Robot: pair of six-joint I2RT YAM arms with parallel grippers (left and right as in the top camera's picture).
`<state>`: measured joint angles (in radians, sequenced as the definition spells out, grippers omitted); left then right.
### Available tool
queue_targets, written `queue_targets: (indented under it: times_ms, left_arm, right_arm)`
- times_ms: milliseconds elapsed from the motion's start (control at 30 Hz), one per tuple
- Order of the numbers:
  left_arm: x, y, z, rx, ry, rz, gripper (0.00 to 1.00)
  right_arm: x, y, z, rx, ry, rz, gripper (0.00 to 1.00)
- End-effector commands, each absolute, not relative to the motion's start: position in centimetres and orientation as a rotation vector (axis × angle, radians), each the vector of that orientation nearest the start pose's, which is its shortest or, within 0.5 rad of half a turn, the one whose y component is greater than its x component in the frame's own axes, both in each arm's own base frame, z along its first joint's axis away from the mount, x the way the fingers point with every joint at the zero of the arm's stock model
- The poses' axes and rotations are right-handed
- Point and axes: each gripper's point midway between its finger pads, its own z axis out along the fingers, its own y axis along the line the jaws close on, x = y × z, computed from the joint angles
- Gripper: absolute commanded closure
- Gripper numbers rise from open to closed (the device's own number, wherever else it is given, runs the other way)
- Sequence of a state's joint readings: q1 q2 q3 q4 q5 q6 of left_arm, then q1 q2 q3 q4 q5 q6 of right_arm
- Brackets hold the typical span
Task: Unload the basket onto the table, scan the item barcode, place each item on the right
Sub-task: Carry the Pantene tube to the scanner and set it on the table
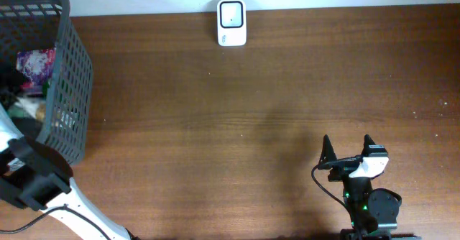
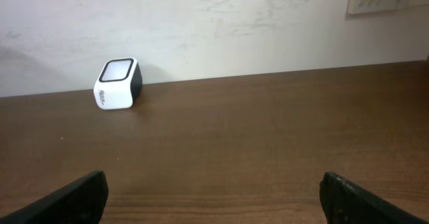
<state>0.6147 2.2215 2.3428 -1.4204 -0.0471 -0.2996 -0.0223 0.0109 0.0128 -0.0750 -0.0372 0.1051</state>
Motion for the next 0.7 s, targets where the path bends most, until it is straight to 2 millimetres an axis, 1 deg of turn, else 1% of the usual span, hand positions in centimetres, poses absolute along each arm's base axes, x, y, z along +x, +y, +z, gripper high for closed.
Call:
queue_targets:
  times_ms: [0, 33, 67, 133, 167, 200, 267, 300, 333, 367, 400, 433, 500, 533, 567, 600, 633, 667]
  left_arm:
    - [40.0, 28.3, 23.0, -1.225, 2.447, 0.076, 1.00]
    - [40.6, 28.1, 24.7, -1.220, 2.388, 0.035, 1.00]
    - [41.8, 27.6, 27.2, -1.176, 2.310, -0.037, 1.00]
    - [44.2, 26.1, 33.7, -0.990, 2.139, -0.175, 1.00]
    - [44.6, 25.5, 36.6, -0.915, 2.068, -0.202, 1.00]
    - [44.5, 24.8, 41.3, -0.816, 1.954, -0.199, 1.00]
    - [43.4, 23.6, 46.0, -0.780, 1.829, -0.221, 1.00]
    - [43.2, 21.8, 47.8, -0.707, 1.801, -0.293, 1.00]
    - [43.3, 18.9, 49.4, -0.581, 1.794, -0.420, 1.00]
    - [43.4, 16.0, 50.3, -0.474, 1.800, -0.538, 1.00]
    - [43.6, 13.8, 50.6, -0.399, 1.810, -0.620, 1.00]
    - [44.0, 10.5, 50.8, -0.312, 1.828, -0.711, 1.00]
    - [44.9, 5.5, 50.7, -0.200, 1.859, -0.795, 1.00]
    - [45.2, 1.9, 50.6, -0.092, 1.877, -0.820, 1.00]
    - [45.3, -0.6, 50.2, -0.039, 1.901, -0.840, 1.00]
    - [45.7, -2.9, 48.9, -0.042, 1.957, -0.834, 1.00]
    - [45.9, -5.0, 47.1, -0.065, 2.032, -0.802, 1.00]
    - [46.0, -6.9, 44.9, -0.090, 2.124, -0.754, 1.00]
  right_arm:
    - [24.6, 0.2, 15.6, 0.079, 1.647, 0.097, 0.01]
    - [24.6, 0.2, 15.6, 0.080, 1.647, 0.096, 0.02]
    - [24.6, 0.2, 15.6, 0.080, 1.647, 0.096, 0.01]
    - [24.6, 0.2, 15.6, 0.080, 1.647, 0.096, 0.01]
    - [24.6, 0.2, 15.6, 0.080, 1.647, 0.096, 0.01]
    - [24.6, 0.2, 15.6, 0.080, 1.647, 0.096, 0.01]
    - [24.6, 0.2, 15.6, 0.080, 1.647, 0.096, 0.01]
    - [24.6, 0.2, 15.6, 0.080, 1.647, 0.096, 0.01]
    - [24.6, 0.2, 15.6, 0.080, 1.647, 0.097, 0.01]
    - [24.6, 0.2, 15.6, 0.079, 1.647, 0.097, 0.01]
    - [24.6, 0.2, 15.6, 0.080, 1.647, 0.096, 0.01]
    - [24.6, 0.2, 15.6, 0.079, 1.647, 0.097, 0.01]
    - [24.6, 0.2, 15.6, 0.079, 1.647, 0.097, 0.01]
    - [24.6, 0.2, 15.6, 0.079, 1.647, 0.097, 0.01]
    - [24.6, 0.2, 15.6, 0.080, 1.647, 0.096, 0.01]
    - [24.6, 0.2, 15.6, 0.079, 1.647, 0.097, 0.01]
    - [24.6, 0.2, 15.6, 0.080, 1.647, 0.096, 0.01]
    - [24.6, 0.2, 15.6, 0.079, 1.647, 0.097, 0.01]
